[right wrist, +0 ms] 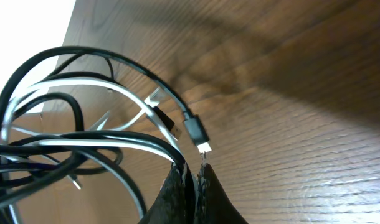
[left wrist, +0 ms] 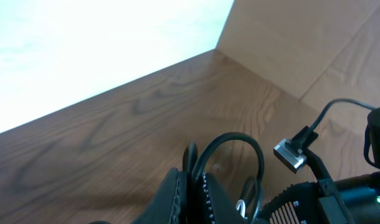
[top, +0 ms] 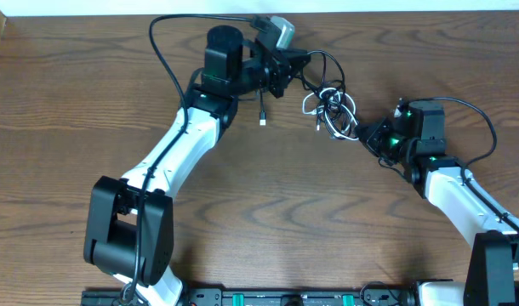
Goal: Untangle cables
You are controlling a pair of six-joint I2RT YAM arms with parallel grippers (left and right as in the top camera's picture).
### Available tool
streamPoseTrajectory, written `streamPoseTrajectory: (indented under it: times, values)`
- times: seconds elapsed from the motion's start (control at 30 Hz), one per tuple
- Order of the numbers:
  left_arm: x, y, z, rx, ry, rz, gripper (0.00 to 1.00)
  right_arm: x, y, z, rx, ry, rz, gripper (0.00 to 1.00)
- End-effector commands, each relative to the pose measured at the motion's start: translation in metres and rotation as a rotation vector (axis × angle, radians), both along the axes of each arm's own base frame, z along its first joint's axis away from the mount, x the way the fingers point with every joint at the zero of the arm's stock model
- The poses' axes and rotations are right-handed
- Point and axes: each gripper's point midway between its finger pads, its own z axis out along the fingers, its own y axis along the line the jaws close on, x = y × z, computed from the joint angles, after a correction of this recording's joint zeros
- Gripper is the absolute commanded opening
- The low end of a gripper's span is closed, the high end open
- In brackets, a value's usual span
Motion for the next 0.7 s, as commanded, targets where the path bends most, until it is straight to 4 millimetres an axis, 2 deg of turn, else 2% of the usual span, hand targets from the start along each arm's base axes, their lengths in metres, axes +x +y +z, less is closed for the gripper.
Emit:
streamPoseTrajectory:
  times: [0.0,0.23,0.63,0.67]
  values:
    - [0.021,0.039,0.047,-0.067,-0.064,0.124,0.08,-0.007,-0.037,-0.025,-0.123,0.060,-0.099,0.01]
    - [0.029,0.058,0.047,-0.098,-0.018,0.168,0.07,-0.009,-0.045,-0.028,-0.135,0.074,-0.105,0.01]
    - [0.026,0.057,0.047,-0.102,-0.016,0.146,0.07,-0.009,-0.044,-0.027,-0.141,0.064,-0.085,0.01]
    - [0.025,0.056,0.048,-0.104,-0.015,0.133,0.07,-0.008,-0.040,-0.025,-0.123,0.053,-0.072,0.06]
